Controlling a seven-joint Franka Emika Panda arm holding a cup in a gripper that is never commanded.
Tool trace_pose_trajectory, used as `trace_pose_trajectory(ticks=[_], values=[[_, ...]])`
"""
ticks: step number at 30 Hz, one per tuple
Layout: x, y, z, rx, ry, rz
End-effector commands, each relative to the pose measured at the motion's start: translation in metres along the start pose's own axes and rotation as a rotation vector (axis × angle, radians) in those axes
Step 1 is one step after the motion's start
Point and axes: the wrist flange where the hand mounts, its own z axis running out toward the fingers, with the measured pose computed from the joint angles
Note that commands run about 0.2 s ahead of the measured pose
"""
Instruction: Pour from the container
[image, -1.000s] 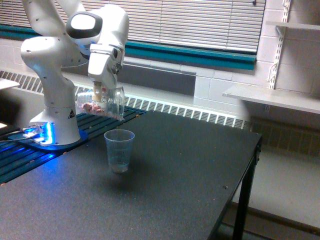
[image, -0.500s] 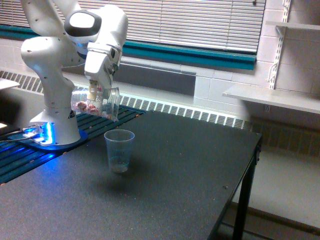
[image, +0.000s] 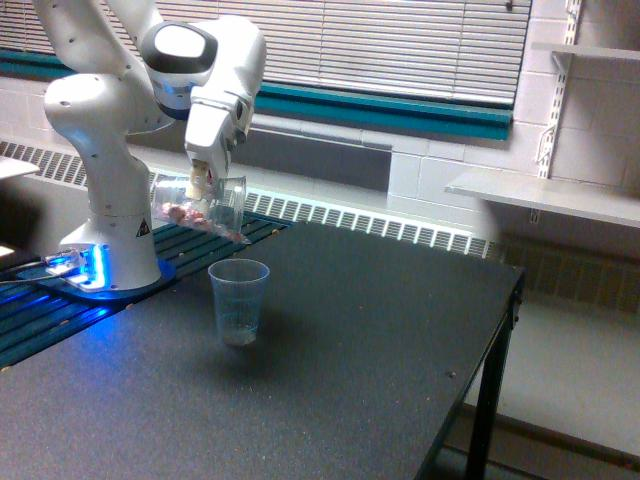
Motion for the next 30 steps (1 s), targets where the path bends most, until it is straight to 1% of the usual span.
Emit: trace_pose_trajectory(ticks=[1, 15, 22, 30], values=[[-0.013, -0.011, 0.002, -0.011, -0.011, -0.026], [-0.014, 0.005, 0.005, -0.047, -0.009, -0.044], [-0.015, 0.017, 0.008, -0.076, -0.013, -0.054], [-0.016, 0.020, 0.008, -0.096, -0.013, -0.073]])
